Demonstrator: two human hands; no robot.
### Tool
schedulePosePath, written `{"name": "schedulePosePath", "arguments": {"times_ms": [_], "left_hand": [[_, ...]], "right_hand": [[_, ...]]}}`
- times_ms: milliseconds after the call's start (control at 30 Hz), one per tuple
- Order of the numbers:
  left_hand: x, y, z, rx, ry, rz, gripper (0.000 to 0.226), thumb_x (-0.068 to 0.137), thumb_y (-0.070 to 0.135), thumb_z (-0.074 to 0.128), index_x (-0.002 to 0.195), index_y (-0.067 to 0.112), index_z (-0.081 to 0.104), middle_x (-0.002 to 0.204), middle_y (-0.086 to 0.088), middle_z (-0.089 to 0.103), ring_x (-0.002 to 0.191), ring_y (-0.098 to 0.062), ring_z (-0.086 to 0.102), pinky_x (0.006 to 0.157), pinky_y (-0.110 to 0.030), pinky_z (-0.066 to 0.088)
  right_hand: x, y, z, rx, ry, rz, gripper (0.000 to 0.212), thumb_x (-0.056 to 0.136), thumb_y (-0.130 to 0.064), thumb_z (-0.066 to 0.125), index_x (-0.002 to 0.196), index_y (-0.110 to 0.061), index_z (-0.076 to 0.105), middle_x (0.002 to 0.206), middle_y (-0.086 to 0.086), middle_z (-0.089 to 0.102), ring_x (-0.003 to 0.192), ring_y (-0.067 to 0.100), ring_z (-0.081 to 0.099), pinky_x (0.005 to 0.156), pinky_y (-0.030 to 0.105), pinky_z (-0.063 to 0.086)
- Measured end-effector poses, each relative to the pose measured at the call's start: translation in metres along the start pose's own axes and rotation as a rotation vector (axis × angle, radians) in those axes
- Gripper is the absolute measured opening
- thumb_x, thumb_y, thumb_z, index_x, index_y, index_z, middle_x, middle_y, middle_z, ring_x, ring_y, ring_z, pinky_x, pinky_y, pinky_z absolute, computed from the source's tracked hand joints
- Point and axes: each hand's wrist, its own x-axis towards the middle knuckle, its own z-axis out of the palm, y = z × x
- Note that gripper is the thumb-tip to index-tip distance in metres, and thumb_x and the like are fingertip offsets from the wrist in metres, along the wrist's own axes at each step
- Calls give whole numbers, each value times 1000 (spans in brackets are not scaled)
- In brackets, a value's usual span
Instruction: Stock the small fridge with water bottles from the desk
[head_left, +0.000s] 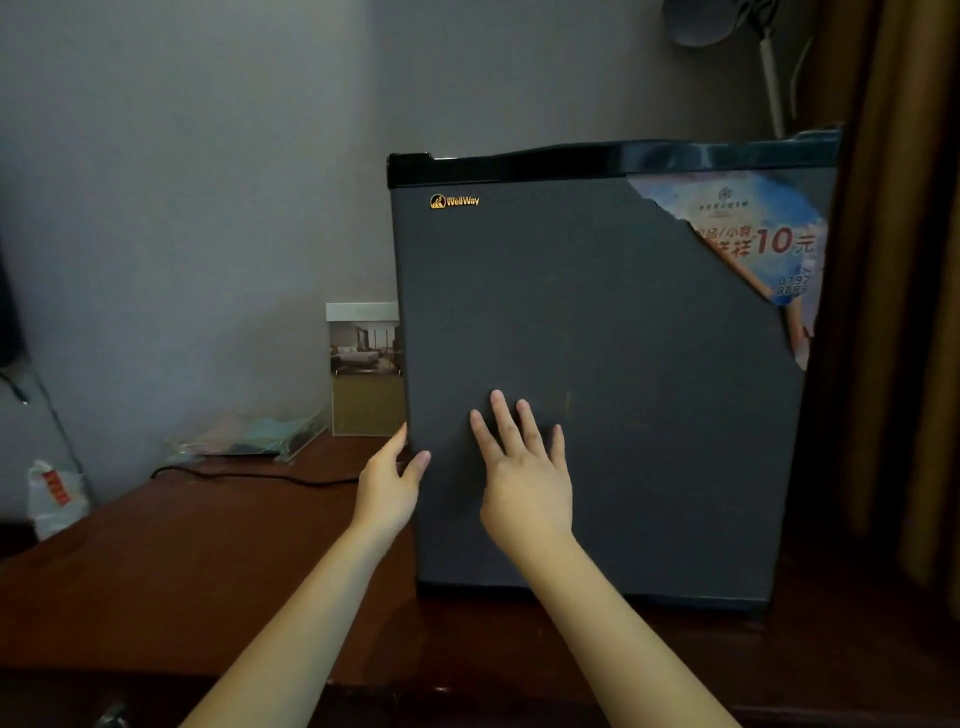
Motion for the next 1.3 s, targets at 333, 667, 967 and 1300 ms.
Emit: {"name": "schedulePosePath", "arguments": {"times_ms": [333,667,967,1300], "left_hand": [[7,-14,6,-63,-96,-5,43,98,22,44,141,17,40,136,4,50,126,-13,46,101,-28,39],[7,6,-7,-64,-184,-170,44,98,25,45,140,13,41,140,-2,48,128,-20,45,101,-34,38],[-1,15,-9,-180,-199,-268,48,96,28,49,141,14,37,140,-1,47,127,-22,46,90,-32,35],[-20,-4,-23,-145,-112,-309,40,97,25,47,135,11,43,135,-8,47,123,-24,46,95,-34,38]], "right_hand": [[4,-4,10,-38,-38,38,98,90,-16,54,131,-28,-34,134,-3,-48,127,21,-40,115,47,-9],[-2,-9,-8,-3,-24,15,79,92,-17,48,149,-25,-7,155,-1,-25,145,25,-17,117,48,-1],[-27,12,-18,100,41,34,63,97,-24,41,150,-25,7,159,4,-11,147,23,-7,117,46,5],[-38,5,-4,164,9,-7,54,97,-21,41,148,-23,21,159,8,3,147,25,1,118,44,9]]}}
